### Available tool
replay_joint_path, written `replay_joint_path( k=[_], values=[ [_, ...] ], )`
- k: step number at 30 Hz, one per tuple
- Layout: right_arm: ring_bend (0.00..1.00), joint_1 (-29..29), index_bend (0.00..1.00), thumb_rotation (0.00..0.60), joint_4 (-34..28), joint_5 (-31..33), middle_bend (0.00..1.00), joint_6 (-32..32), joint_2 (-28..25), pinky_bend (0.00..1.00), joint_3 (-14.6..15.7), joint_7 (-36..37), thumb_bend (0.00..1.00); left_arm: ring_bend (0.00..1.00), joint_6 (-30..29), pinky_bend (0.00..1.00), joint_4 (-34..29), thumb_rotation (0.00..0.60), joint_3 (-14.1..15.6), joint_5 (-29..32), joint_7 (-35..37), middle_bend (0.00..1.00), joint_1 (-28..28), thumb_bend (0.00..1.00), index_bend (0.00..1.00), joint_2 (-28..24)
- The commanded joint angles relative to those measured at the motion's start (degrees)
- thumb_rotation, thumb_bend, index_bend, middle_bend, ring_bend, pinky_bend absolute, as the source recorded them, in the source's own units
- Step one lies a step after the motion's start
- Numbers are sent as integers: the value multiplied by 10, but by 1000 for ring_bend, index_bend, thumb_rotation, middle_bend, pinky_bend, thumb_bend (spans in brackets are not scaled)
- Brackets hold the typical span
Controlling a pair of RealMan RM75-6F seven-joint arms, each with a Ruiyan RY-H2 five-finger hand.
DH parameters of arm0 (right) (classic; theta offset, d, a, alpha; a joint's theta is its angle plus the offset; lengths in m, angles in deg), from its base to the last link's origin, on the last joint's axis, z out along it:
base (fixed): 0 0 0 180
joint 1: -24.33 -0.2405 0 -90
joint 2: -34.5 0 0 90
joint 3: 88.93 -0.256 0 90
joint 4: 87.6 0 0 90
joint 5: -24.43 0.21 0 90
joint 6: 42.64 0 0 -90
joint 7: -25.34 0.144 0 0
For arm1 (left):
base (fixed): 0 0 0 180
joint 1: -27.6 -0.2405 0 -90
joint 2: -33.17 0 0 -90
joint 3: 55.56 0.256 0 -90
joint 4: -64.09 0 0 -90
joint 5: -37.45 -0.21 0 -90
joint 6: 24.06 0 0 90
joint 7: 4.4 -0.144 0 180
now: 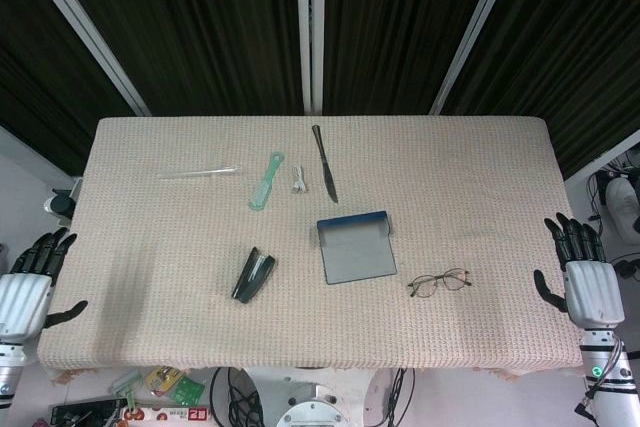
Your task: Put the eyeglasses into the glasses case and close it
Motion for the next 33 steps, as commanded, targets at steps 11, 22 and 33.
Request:
replay_joint_path(
  k=[11, 22, 33],
  values=[
    [0, -3, 0, 600, -8, -16, 0, 15, -4, 0, 16, -19, 318, 44, 4, 191, -5, 600, -1, -1, -2, 30, 4, 107, 48, -1],
    [0, -88, 11, 600, -47, 2, 0, 187, 6, 0, 37, -179, 235, 44, 7, 191, 4, 600, -1, 6, 2, 30, 1, 107, 48, -1],
    [0, -120, 182, 600, -46, 80, 0, 228, 95, 0, 22, -288, 221, 44, 13, 191, 10, 600, -1, 8, 3, 30, 3, 107, 49, 8]
  ],
)
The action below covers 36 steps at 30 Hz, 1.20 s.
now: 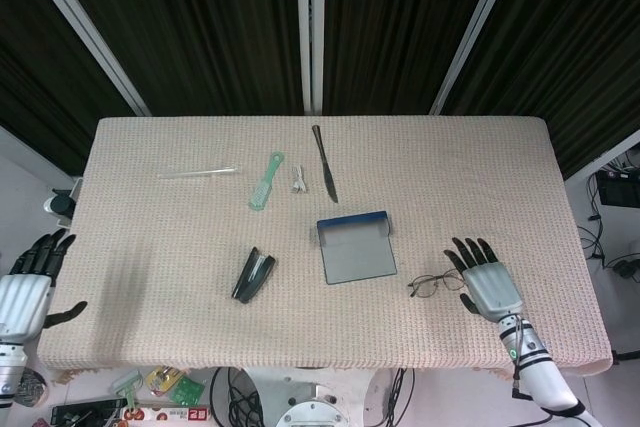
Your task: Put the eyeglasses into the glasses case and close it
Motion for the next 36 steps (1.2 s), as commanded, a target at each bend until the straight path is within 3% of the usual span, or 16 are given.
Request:
replay_joint_path(
  k=[1, 19, 36],
  values=[
    [0, -12, 198, 600, 13, 14, 0, 7, 26, 0, -6, -10, 221, 44, 5, 192, 3, 600, 1, 0, 2, 30, 3, 107, 49, 1],
    [0, -36, 437, 600, 49, 25, 0, 7, 65, 0, -10, 1, 229, 44, 12, 192, 32, 600, 4, 11, 32, 30, -3, 107, 49, 2],
    [0, -45, 511, 600, 52, 42, 0, 7, 64, 0, -7, -5, 286, 44, 12, 191, 36, 600, 4, 11, 38, 30, -5, 107, 49, 2]
  ],
)
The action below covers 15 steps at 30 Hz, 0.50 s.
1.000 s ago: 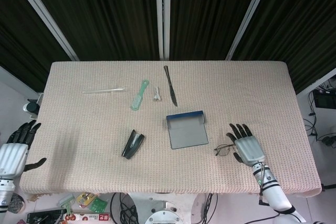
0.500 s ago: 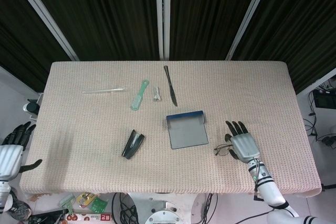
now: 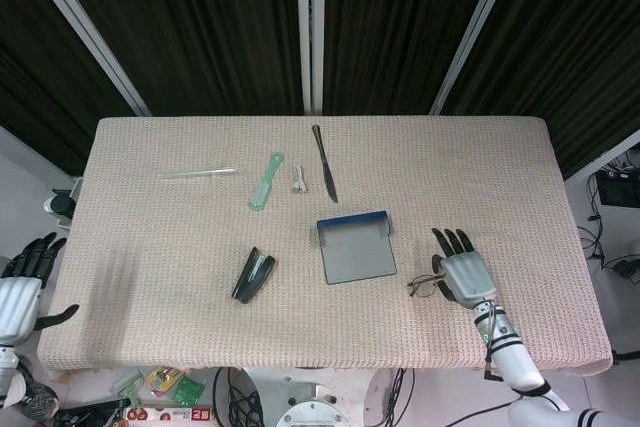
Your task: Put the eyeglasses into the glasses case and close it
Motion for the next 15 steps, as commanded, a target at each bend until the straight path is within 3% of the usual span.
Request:
replay_joint_path(
  k=[1, 15],
  values=[
    [0, -2, 515, 600, 2, 2, 0, 2, 1, 0, 1, -1, 290, 44, 1, 191, -1, 600, 0, 0, -1, 30, 1, 107, 49, 0],
    [0, -8, 618, 600, 6, 11, 0, 4, 2, 0, 6, -5, 364, 44, 5, 191, -2, 600, 1, 1, -3, 30, 1, 107, 49, 0]
  ],
)
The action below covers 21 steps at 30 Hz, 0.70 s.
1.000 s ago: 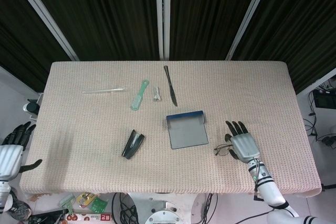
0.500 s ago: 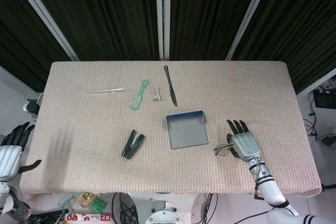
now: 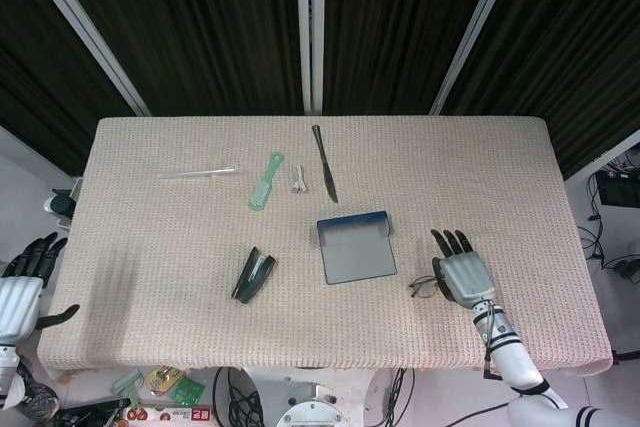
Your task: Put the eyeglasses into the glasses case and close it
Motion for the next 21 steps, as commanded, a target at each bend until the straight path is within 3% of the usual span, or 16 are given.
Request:
replay_joint_path(
  k=[1, 9, 21],
  values=[
    [0, 0, 628, 600, 0, 1, 0, -1, 0, 0, 0, 0, 369, 44, 0, 191, 1, 600, 0, 0, 0, 30, 0, 107, 49, 0],
    [0, 2, 707, 600, -4, -5, 0, -15, -1, 0, -1, 13, 478, 44, 1, 191, 4, 600, 2, 0, 5, 30, -1, 107, 49, 2],
    [0, 2, 772, 600, -27, -25, 0, -34, -8, 0, -3, 29, 519, 44, -2, 191, 14, 600, 2, 1, 16, 30, -5, 107, 49, 4]
  ],
)
